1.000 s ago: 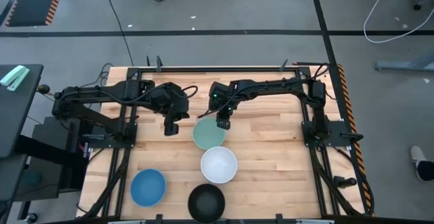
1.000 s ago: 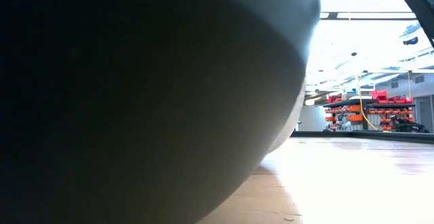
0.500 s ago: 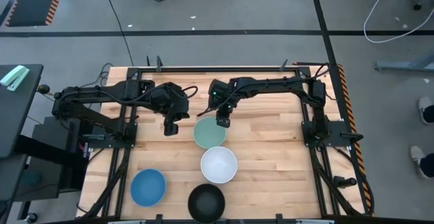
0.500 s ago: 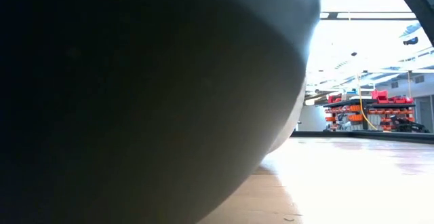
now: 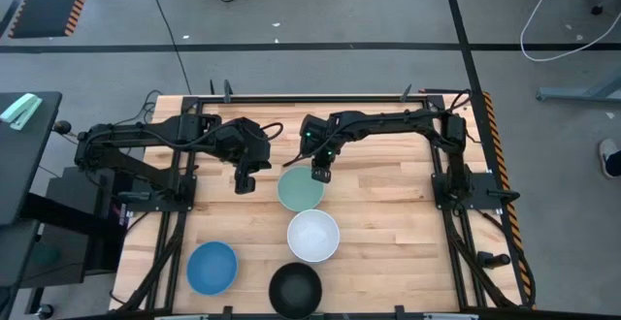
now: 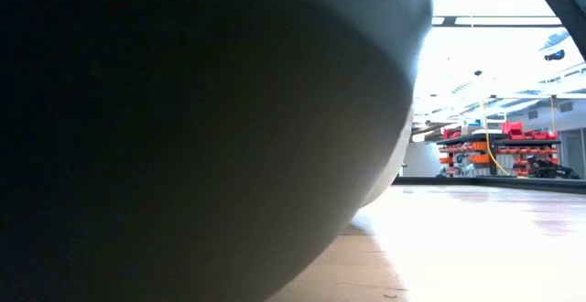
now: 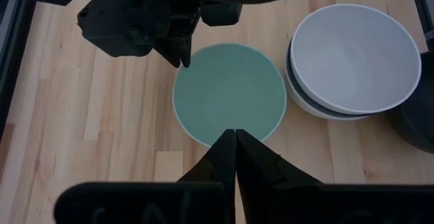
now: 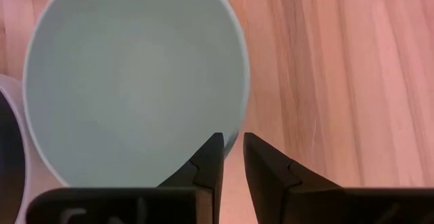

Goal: Nest bowls inside each other
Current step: Stack the green bowl on top of the white bowl

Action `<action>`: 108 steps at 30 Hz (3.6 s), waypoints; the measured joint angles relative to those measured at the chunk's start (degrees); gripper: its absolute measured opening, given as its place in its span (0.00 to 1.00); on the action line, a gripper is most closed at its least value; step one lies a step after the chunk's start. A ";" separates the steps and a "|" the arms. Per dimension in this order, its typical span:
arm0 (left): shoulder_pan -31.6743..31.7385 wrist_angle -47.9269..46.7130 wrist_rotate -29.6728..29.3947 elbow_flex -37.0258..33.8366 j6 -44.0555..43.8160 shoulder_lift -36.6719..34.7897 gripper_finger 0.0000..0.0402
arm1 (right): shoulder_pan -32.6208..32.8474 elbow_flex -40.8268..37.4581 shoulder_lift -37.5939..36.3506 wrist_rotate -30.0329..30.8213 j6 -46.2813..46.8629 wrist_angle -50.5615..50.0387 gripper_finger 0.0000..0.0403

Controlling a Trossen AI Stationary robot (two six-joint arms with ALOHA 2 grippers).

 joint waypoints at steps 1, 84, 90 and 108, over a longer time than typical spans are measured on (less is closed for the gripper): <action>0.00 -0.01 0.00 0.00 0.00 0.00 0.03 | 0.00 0.00 0.00 0.00 -0.01 0.00 0.16; 0.00 0.79 -0.02 0.02 1.09 0.15 0.06 | 5.21 19.63 -0.02 9.51 -7.38 -20.27 0.02; 0.16 0.29 -1.75 0.02 2.60 0.15 0.05 | 11.07 27.74 -0.02 9.51 -4.00 -25.38 0.02; 0.15 -0.20 -3.65 0.02 2.14 0.15 0.06 | 25.58 24.13 -0.04 8.05 2.45 -24.50 0.02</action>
